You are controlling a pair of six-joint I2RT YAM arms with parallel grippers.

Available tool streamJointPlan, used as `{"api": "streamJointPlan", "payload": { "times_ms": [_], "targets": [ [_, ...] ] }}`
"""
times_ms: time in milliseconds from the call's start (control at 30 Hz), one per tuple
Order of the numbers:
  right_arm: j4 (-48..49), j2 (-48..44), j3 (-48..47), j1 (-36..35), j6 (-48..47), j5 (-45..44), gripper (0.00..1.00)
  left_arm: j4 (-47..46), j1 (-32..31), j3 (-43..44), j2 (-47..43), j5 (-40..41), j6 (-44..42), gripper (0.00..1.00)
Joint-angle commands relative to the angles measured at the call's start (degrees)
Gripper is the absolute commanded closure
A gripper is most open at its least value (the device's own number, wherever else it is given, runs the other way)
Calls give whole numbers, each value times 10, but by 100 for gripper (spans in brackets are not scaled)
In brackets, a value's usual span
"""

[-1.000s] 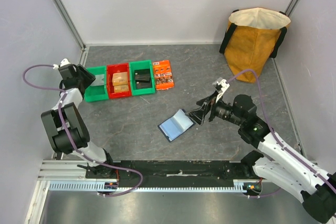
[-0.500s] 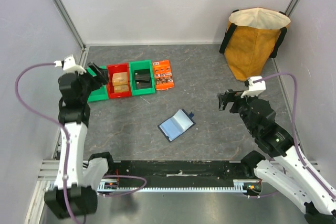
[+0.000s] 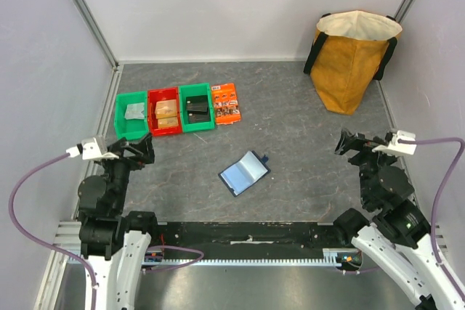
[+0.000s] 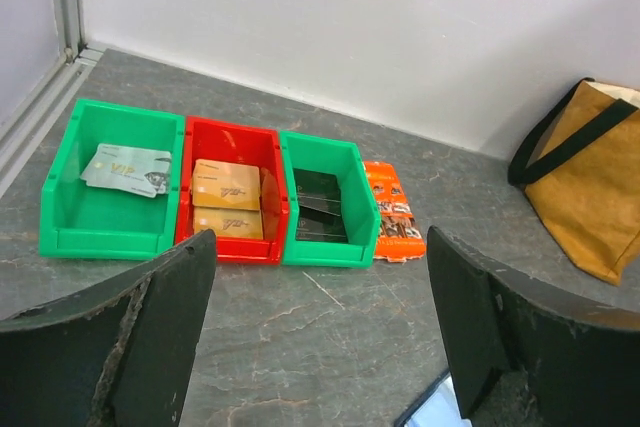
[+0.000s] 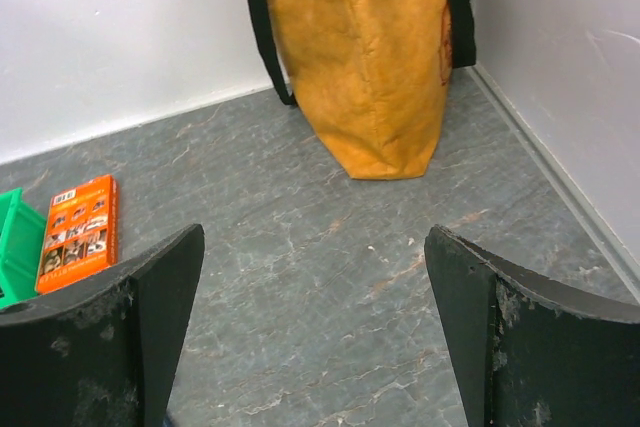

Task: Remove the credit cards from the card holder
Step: Reset both arms

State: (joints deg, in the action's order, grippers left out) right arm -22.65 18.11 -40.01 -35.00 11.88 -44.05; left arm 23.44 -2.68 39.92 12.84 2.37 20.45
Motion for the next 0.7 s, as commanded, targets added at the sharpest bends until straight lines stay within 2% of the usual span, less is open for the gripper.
{"api": "streamJointPlan", "payload": {
  "times_ms": [0,267,667],
  "targets": [
    [19,-47,27,0,-23,-41,2,34,-9,-32,-50,39,-25,9],
    [26,-95,42,0,-33,-47,2,46,-20,-25,-48,38,-45,8],
    [28,-89,45,0,-40,-32,2,45,-22,-27,-47,37,-48,9]
  ]
}}
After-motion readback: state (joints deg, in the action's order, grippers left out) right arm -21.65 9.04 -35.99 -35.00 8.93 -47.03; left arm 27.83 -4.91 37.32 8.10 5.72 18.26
